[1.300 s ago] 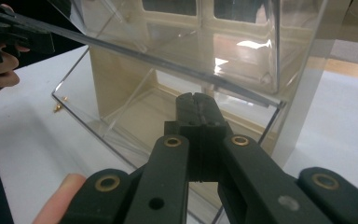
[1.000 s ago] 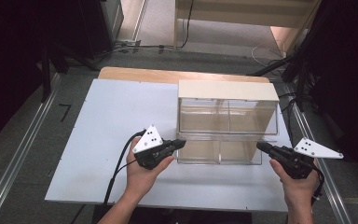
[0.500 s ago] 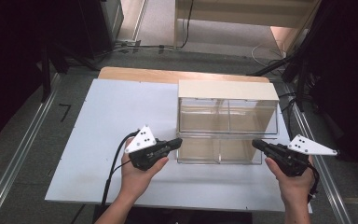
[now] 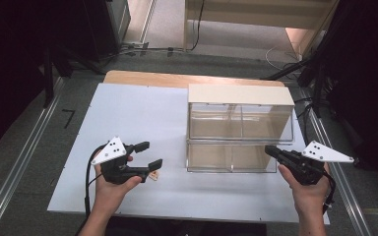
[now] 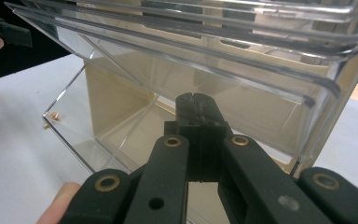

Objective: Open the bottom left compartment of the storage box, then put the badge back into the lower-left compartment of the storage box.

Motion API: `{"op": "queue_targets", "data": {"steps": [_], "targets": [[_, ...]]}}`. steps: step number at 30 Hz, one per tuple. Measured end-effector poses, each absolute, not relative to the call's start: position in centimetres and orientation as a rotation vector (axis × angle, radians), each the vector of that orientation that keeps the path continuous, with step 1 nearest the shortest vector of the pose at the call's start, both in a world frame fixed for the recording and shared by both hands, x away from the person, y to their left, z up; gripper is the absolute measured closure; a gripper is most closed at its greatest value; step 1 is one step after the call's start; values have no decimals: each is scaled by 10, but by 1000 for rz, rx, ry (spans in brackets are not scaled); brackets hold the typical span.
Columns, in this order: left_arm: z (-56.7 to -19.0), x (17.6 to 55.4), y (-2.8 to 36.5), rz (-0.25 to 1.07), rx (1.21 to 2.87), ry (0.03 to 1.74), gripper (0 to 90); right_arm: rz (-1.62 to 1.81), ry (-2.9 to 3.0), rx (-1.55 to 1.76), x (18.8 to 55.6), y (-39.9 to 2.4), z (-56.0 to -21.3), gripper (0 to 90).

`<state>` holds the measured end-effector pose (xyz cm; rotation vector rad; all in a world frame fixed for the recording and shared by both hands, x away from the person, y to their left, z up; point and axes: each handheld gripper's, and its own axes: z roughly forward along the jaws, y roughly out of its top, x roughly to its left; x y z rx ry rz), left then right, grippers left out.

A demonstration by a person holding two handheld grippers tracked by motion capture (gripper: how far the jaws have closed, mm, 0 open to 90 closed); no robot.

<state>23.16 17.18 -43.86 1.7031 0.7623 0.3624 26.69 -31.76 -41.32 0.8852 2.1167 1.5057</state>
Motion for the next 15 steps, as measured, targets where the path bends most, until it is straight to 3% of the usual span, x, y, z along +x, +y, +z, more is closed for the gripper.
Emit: {"op": "queue_targets", "data": {"steps": [6, 15], "targets": [[-450, 234, 191, 330, 1703, 820, 35, 1502, 2119, 887, 268, -317, -412, 885], [-466, 244, 196, 274, 1764, 897, 15, 1495, 2118, 894, 270, -316, -412, 885]]}}
